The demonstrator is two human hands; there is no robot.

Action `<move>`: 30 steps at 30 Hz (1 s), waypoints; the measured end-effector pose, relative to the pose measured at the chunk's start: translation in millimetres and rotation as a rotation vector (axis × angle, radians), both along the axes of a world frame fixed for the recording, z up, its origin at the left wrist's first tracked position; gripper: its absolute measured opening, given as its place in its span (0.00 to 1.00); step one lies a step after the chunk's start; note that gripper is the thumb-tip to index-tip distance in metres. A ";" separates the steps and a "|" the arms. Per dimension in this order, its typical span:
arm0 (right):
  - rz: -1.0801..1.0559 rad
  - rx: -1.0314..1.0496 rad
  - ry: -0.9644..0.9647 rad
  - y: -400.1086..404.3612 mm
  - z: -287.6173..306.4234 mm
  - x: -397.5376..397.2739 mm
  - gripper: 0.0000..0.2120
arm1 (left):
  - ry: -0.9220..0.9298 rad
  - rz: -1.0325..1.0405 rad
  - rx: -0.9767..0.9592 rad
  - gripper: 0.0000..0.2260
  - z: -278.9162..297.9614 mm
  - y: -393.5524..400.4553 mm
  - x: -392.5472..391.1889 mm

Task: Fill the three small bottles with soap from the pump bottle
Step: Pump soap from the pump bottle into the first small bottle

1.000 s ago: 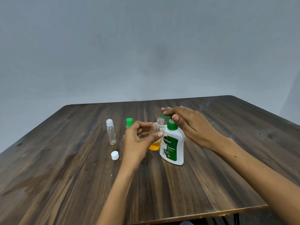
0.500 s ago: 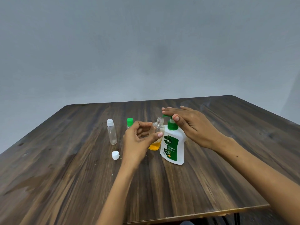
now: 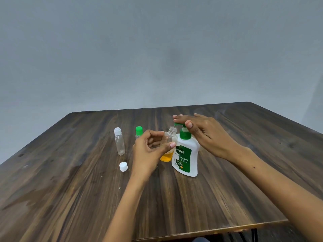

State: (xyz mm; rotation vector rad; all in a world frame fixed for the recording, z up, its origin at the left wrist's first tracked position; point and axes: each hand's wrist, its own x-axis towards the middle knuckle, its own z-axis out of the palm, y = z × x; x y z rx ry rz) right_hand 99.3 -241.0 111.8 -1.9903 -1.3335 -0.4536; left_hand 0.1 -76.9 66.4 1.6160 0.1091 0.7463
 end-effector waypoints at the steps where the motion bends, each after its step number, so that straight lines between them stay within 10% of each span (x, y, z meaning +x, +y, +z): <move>1: 0.001 0.011 0.003 0.7 -0.6 0.0 0.40 | 0.001 0.000 0.004 0.15 -0.4 0.3 0.7; 30: -0.009 0.021 0.029 2.8 2.5 -2.4 0.43 | 0.001 0.004 0.000 0.15 -1.4 1.1 -0.9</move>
